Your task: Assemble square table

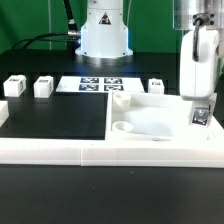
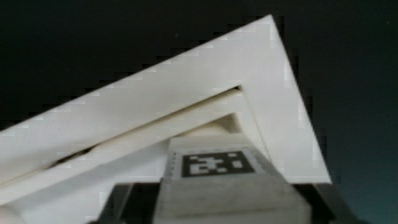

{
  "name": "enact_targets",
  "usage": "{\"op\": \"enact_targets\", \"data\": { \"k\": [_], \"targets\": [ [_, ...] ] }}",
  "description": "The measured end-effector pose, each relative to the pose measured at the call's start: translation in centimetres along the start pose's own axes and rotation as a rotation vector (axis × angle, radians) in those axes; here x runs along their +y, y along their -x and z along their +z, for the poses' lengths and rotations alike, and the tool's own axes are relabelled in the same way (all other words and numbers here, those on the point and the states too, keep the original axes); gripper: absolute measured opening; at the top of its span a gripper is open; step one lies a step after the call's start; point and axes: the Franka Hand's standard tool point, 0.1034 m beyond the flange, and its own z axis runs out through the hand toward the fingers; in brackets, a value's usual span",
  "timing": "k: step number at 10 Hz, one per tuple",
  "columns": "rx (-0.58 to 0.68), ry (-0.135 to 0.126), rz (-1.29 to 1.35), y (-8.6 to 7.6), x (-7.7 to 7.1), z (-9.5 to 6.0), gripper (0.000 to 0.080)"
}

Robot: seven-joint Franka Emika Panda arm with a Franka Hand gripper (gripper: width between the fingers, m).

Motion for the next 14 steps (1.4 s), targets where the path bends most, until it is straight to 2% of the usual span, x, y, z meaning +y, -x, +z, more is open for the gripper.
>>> {"op": "enact_targets", "data": {
  "k": [2, 4, 5, 6, 7, 10, 14],
  "targets": [
    [0.013, -0.009, -0.008, -0.03, 0.14, 0.0, 0.0291],
    [0.015, -0.006, -0.035, -0.15, 0.26, 0.07, 0.0291],
    [0.015, -0.007, -0.041, -0.14, 0.26, 0.06, 0.0384],
    [0.015, -0.007, -0.042, -0.13, 0.26, 0.06, 0.0523],
    [0.015, -0.007, -0.044, -0.13, 0.26, 0.06, 0.061],
    [0.015, -0.007, -0.044, -0.13, 0.26, 0.06, 0.0647],
    [0.015, -0.007, -0.045, -0.13, 0.26, 0.06, 0.0649]
  ]
}}
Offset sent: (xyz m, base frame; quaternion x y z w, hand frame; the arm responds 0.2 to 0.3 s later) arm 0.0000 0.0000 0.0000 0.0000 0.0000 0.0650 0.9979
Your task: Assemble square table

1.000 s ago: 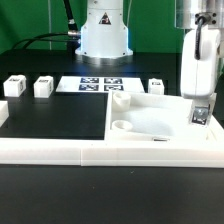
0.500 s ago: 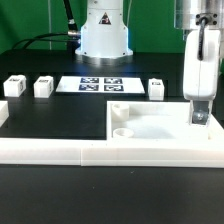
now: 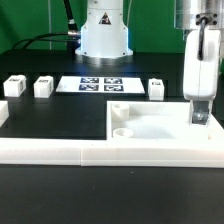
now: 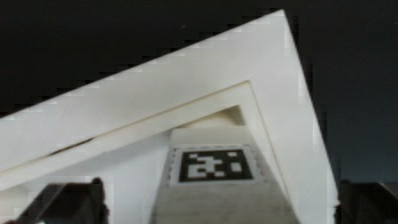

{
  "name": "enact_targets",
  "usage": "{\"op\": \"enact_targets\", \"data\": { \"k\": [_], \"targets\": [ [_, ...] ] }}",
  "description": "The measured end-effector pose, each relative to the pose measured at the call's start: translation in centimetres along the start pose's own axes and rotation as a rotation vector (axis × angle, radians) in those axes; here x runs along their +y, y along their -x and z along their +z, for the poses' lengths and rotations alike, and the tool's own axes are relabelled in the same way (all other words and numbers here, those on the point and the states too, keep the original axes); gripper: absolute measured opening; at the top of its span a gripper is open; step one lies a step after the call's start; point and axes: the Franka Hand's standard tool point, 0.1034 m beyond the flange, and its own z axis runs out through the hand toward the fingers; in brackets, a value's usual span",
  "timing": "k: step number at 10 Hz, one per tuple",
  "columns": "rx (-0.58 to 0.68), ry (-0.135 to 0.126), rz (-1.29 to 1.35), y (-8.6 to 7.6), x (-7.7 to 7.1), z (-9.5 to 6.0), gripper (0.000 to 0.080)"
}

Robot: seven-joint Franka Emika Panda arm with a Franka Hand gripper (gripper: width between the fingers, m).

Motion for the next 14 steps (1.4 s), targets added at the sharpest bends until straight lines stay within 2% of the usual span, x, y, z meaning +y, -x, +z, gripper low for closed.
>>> {"op": "enact_targets", "data": {
  "k": [7, 8, 10, 12, 14],
  "targets": [
    [0.0, 0.0, -0.006, 0.1, 0.0, 0.0, 0.0649],
    [-0.012, -0.006, -0.071, 0.4, 0.2, -0.7, 0.0649],
    [-0.038, -0.024, -0.134, 0.7, 2.0, -3.0, 0.0649],
    [-0.05, 0.001, -0.118, 2.0, 3.8, -5.0, 0.0649],
    [-0.043, -0.002, -0.226, 1.6, 3.6, -4.4, 0.0649]
  ]
}}
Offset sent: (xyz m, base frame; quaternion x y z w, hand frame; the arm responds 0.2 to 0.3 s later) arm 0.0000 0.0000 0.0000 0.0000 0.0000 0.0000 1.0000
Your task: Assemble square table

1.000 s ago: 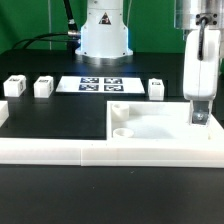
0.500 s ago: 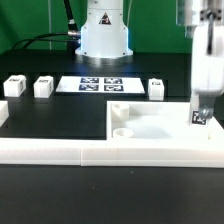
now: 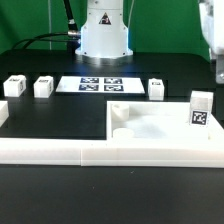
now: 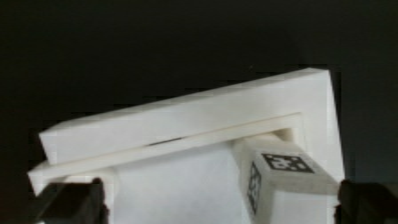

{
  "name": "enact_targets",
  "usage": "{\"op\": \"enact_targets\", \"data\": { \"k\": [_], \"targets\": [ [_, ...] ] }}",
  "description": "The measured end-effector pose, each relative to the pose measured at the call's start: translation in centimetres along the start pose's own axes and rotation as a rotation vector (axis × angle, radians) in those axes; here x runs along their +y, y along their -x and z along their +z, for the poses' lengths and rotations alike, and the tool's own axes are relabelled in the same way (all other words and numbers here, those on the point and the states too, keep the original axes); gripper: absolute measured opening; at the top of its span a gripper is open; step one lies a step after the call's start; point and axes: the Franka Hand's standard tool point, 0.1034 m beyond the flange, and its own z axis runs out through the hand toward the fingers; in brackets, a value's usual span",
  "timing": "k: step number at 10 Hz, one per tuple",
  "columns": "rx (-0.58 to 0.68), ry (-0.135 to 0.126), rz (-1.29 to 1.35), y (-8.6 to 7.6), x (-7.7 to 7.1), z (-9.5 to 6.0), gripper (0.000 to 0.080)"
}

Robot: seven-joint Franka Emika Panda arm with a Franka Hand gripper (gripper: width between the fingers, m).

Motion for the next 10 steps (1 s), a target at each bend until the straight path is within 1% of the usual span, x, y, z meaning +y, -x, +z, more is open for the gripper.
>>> {"op": "enact_targets", "data": {
  "k": [2, 3, 4, 5, 6, 8, 9, 10],
  "targets": [
    [0.0, 0.0, -0.187, 0.1, 0.1, 0.0, 0.0649],
    [0.001, 0.003, -0.349, 0.0, 0.5, -0.2, 0.0649],
    [0.0, 0.014, -0.514, -0.6, 1.6, -0.2, 0.0649],
    [0.011, 0.037, -0.658, -1.4, 2.6, 0.3, 0.0649],
    [0.035, 0.055, -0.753, -1.4, 3.2, 0.6, 0.0649],
    [0.035, 0.058, -0.891, -1.5, 3.1, 0.6, 0.0649],
    [0.034, 0.061, -1.004, -1.5, 3.1, 0.6, 0.0649],
    [0.033, 0.062, -1.029, -1.5, 3.1, 0.6, 0.0649]
  ]
}}
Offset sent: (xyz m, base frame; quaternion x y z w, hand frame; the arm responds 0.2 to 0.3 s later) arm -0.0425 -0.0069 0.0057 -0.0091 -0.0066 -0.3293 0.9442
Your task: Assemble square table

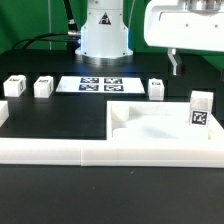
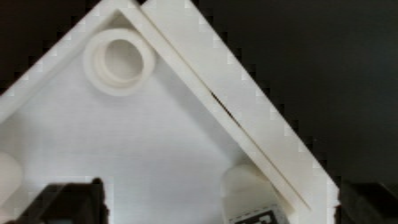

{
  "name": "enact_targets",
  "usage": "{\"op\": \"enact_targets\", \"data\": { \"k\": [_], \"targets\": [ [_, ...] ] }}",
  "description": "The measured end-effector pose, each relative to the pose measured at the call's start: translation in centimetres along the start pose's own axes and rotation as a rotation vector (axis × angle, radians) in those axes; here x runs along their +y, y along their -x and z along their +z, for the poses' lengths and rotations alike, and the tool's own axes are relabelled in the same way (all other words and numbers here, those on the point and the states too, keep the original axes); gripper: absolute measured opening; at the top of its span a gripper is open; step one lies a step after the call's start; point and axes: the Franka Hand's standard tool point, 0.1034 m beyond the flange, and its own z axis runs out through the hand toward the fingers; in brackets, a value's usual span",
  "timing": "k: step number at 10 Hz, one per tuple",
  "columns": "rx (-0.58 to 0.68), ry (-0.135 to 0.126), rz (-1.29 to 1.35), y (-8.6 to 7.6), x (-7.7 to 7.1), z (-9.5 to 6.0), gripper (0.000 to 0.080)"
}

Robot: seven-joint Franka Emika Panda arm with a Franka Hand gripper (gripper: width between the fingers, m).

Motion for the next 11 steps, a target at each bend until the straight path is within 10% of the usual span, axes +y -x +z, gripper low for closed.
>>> {"op": "enact_targets", "data": {
  "k": [2, 5, 11],
  "targets": [
    [0.036, -0.038, -0.277, 1.1, 1.1, 0.5, 0.0649],
    [-0.028, -0.012, -0.586, 4.6, 5.8, 3.0, 0.0649],
    [-0.07, 0.006, -0.67, 4.7, 6.2, 3.1, 0.0649]
  ]
}}
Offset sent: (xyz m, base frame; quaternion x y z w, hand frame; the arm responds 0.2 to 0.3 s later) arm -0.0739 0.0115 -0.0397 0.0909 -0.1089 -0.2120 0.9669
